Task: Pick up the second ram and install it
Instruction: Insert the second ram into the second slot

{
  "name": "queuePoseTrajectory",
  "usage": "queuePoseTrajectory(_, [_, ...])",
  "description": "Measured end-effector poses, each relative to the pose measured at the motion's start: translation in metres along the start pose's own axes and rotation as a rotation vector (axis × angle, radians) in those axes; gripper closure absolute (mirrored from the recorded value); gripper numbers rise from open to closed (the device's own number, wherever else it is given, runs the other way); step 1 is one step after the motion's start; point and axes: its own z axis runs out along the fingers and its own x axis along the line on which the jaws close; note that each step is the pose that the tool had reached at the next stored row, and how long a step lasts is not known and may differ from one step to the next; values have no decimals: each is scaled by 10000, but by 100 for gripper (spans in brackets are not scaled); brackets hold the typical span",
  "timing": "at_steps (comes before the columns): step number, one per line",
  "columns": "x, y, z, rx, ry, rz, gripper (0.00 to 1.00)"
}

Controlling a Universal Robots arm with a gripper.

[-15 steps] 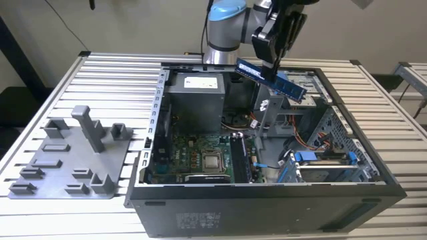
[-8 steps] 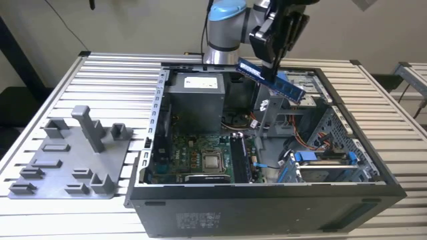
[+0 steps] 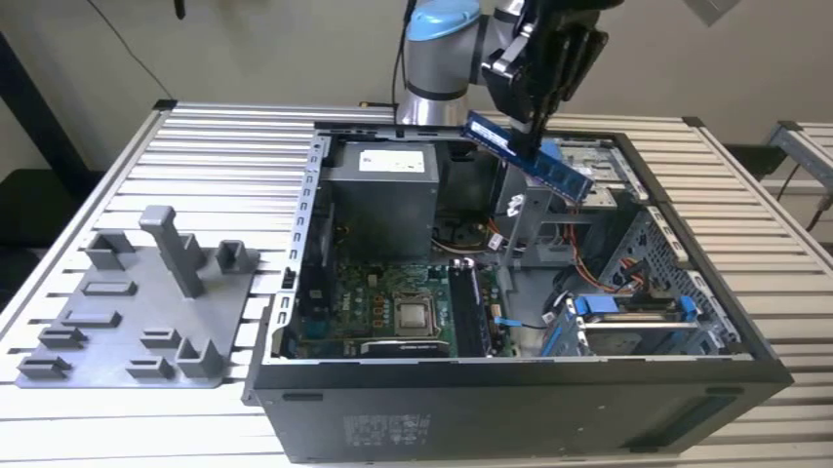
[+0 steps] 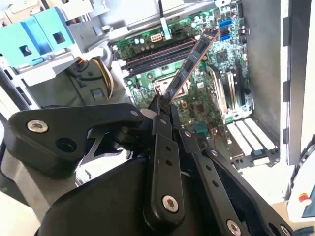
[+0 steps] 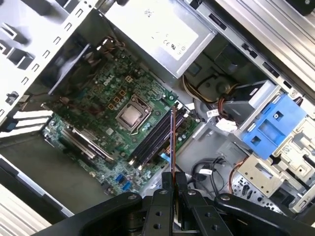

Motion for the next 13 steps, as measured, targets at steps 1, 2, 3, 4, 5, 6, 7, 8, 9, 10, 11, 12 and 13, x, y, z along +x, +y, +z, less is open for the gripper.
queuePoseTrajectory(1, [0, 0, 1, 0, 0, 106, 86])
queuePoseTrajectory(2, [0, 0, 1, 0, 1, 212, 86])
queuePoseTrajectory(3, [1, -1, 2, 0, 2, 316, 86])
queuePoseTrajectory(4, [1, -1, 2, 0, 3, 432, 86])
queuePoseTrajectory(5, [1, -1, 3, 0, 4, 539, 86])
queuePoseTrajectory(6, [1, -2, 4, 0, 4, 646, 86])
queuePoseTrajectory(7, [1, -2, 4, 0, 5, 756, 86])
queuePoseTrajectory(8, [2, -2, 5, 0, 6, 867, 86])
queuePoseTrajectory(9, [2, -2, 5, 0, 7, 979, 86])
queuePoseTrajectory(10, [2, -3, 6, 0, 7, 1089, 86])
queuePoseTrajectory(11, [2, -3, 7, 0, 8, 1196, 86])
queuePoseTrajectory(12, [2, -3, 7, 0, 9, 1307, 86])
queuePoseTrajectory(13, [3, -3, 8, 0, 10, 1419, 86])
